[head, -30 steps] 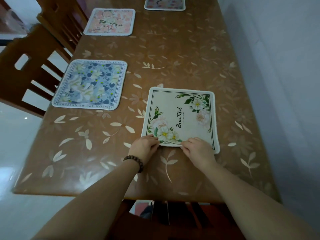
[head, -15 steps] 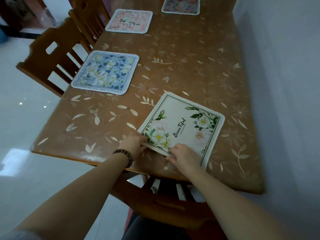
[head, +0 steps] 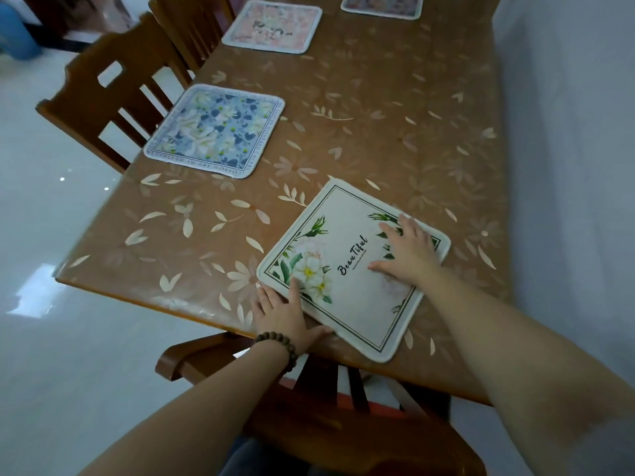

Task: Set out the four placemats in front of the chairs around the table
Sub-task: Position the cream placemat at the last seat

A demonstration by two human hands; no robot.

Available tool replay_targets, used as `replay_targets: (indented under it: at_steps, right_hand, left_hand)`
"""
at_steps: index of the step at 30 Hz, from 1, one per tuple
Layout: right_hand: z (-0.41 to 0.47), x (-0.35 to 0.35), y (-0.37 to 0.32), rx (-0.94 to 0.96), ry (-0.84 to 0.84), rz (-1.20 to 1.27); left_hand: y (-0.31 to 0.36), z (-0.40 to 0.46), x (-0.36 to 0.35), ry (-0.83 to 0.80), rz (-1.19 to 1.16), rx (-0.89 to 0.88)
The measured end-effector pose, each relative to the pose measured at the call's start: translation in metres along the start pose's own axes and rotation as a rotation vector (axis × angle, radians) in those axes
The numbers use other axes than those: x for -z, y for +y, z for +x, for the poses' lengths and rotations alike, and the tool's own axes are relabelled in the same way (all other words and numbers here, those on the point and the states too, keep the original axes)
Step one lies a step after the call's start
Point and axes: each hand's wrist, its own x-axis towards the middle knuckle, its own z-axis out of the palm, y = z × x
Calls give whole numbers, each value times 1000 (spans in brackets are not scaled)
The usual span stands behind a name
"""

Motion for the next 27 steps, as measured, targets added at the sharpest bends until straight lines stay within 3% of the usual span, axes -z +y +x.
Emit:
replay_targets:
  at_steps: [6, 15, 21, 27]
  right_hand:
    - [15, 3, 10, -58, -79, -24]
    - [17, 7, 17, -130, -48, -34]
    - [-17, -9, -9, -283, 6, 9]
    - [-57, -34, -62, -554, 65, 143]
  left_hand:
    - [-8, 12, -3, 36, -18, -39]
    - [-37, 67, 26, 77, -21, -158]
    - [-58, 113, 70, 13, 25, -268]
    - [-70, 144, 90, 20, 26, -374]
